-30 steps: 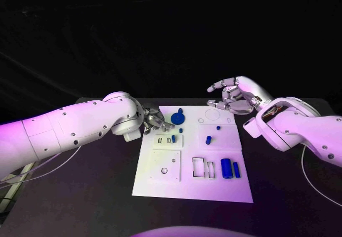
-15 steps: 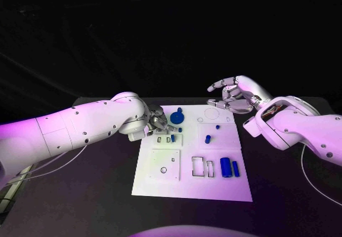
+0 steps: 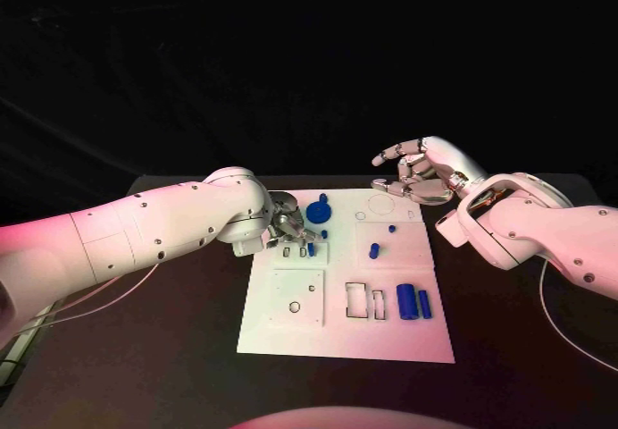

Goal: Assemble the parts on the task board

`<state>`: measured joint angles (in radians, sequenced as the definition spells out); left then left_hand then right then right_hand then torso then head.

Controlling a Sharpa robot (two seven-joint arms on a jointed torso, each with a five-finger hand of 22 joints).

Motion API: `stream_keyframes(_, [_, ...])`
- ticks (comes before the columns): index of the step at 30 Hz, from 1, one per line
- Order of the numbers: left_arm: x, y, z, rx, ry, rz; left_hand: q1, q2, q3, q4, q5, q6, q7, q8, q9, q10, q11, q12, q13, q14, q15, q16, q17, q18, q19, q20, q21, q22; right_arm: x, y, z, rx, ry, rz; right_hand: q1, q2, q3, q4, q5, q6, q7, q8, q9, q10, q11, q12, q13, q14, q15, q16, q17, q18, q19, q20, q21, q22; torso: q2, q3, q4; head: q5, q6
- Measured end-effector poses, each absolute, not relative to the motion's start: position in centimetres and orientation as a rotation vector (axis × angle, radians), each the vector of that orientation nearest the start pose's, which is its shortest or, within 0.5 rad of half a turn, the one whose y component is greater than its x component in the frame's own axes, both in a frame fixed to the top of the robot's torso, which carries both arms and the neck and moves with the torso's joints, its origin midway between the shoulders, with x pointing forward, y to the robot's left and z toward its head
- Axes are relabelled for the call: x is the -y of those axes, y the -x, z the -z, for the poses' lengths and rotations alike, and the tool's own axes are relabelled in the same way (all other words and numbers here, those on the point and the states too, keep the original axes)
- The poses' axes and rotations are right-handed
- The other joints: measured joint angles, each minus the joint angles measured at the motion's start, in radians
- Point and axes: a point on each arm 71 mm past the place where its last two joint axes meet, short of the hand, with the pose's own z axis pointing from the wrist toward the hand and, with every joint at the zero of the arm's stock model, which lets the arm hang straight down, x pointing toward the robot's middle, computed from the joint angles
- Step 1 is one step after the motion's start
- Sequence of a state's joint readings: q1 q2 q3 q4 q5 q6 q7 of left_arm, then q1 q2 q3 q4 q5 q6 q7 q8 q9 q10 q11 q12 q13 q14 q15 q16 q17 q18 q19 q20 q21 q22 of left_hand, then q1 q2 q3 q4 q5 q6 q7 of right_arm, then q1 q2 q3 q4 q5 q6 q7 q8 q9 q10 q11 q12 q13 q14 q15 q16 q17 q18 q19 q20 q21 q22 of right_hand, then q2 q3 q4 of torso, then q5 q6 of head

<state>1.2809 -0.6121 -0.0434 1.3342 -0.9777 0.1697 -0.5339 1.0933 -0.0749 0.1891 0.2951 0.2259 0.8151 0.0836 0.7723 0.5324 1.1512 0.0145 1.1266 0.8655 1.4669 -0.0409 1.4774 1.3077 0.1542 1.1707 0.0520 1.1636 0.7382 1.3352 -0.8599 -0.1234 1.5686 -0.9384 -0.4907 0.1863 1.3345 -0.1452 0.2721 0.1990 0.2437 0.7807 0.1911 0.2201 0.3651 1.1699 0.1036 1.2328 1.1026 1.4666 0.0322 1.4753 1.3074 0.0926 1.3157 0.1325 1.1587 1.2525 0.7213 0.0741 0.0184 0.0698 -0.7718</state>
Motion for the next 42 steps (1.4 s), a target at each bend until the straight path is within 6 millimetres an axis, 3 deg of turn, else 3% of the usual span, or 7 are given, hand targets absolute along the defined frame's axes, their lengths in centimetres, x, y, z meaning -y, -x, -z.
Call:
stream_keyframes(14, [-14.82,-51.47,20.2,-2.361,0.162,0.489,0.022,0.016,0.014,-0.003,0.01,-0.007,0.0,0.009,0.01,-0.004,-0.004,0.0,0.0,0.0,0.0,0.004,0.0,0.0,0.0,0.0,0.01,0.011,19.52,-48.81,13.33,-1.47,-0.146,-1.046,0.0,0.0,0.0,0.0,0.0,0.0,0.0,0.0,0.0,0.0,0.0,0.0,0.0,0.0,0.0,0.0,0.0,0.0,0.0,0.0,0.0,0.0,0.0,-0.0007,0.0007,-0.002,-0.004])
stream_keyframes(19, [-14.77,-51.44,20.19,-2.362,0.159,0.492,0.072,0.034,0.066,-0.002,0.014,-0.011,-0.004,0.015,0.021,-0.004,-0.004,0.0,0.0,-0.004,-0.003,0.004,0.0,0.0,0.0,0.0,0.019,0.019,19.54,-48.86,13.39,-1.471,-0.147,-1.043,0.0,0.0,0.0,0.0,0.004,0.0,0.0,0.0,0.0,0.0,0.0,0.0,0.0,0.0,0.0,0.0,0.0,0.0,0.0,0.0,-0.006,-0.002,0.0,-0.0005,0.0007,-0.002,-0.006])
stream_keyframes(21, [-14.76,-51.43,20.19,-2.361,0.16,0.494,0.111,0.037,0.12,-0.001,0.014,-0.016,-0.009,0.022,0.03,-0.008,-0.008,0.0,0.0,0.0,-0.007,0.004,0.0,0.0,0.0,0.0,0.028,0.023,19.55,-48.87,13.42,-1.472,-0.148,-1.043,0.0,0.0,0.0,0.0,0.004,0.0,0.0,0.0,0.0,0.0,0.0,0.0,0.0,0.0,0.0,0.0,0.0,0.0,0.0,0.0,-0.007,-0.002,0.0,-0.0003,0.0007,-0.002,-0.006])
stream_keyframes(24, [-14.74,-51.43,20.18,-2.361,0.163,0.499,0.16,0.026,0.214,-0.006,0.014,-0.029,-0.007,0.027,0.042,-0.015,-0.011,0.0,-0.01,0.0,-0.007,0.004,0.0,0.0,-0.006,-0.002,0.029,0.025,19.53,-48.88,13.48,-1.473,-0.149,-1.042,0.0,0.0,0.0,0.0,0.004,0.0,0.0,0.0,0.0,0.0,0.0,0.0,0.0,0.0,0.0,0.0,0.0,0.0,0.0,0.0,-0.007,-0.002,0.0,-0.0003,0.0007,-0.003,-0.008])
stream_keyframes(28, [-14.67,-51.39,20.18,-2.364,0.17,0.513,0.202,-0.015,0.359,-0.016,0.014,-0.04,-0.007,0.039,0.063,-0.017,-0.009,-0.009,-0.026,0.0,-0.007,0.008,0.0,0.0,-0.008,0.0,0.038,0.031,19.47,-48.89,13.57,-1.475,-0.149,-1.042,0.0,0.0,0.0,0.0,0.004,0.0,0.0,0.0,0.0,0.0,0.0,0.0,0.0,0.0,0.0,0.0,0.001,0.0,0.0,0.0,-0.007,-0.002,0.0,-0.0001,0.0007,-0.004,-0.01])
stream_keyframes(32, [-14.56,-51.31,20.18,-2.371,0.183,0.537,0.217,-0.052,0.506,-0.052,0.009,-0.053,-0.002,0.055,0.088,-0.02,-0.005,-0.02,-0.039,0.0,-0.007,0.009,0.0,0.0,-0.008,0.0,0.047,0.04,19.44,-48.89,13.68,-1.477,-0.151,-1.042,0.0,0.0,0.0,0.0,0.004,0.0,0.0,0.004,0.0,0.0,0.0,0.0,0.0,0.0,0.0,0.0,0.001,0.0,0.0,0.0,-0.007,-0.002,0.0,-0.0001,0.0007,-0.004,-0.01])
stream_keyframes(42, [-14.79,-51.22,20.11,-2.377,0.235,0.587,0.212,-0.068,0.541,-0.061,0.006,-0.056,-0.001,0.062,0.1,-0.02,-0.005,-0.024,-0.048,0.0,-0.007,0.013,0.0,0.0,-0.011,0.004,0.053,0.048,19.52,-48.91,13.77,-1.479,-0.153,-1.039,0.0,0.0,0.003,0.003,0.004,0.0,0.0,0.004,0.0,0.0,0.0,0.0,0.0,0.0,0.0,0.0,0.001,0.0,0.0,0.0,-0.007,-0.002,0.0,-0.0007,0.0012,-0.003,-0.012])
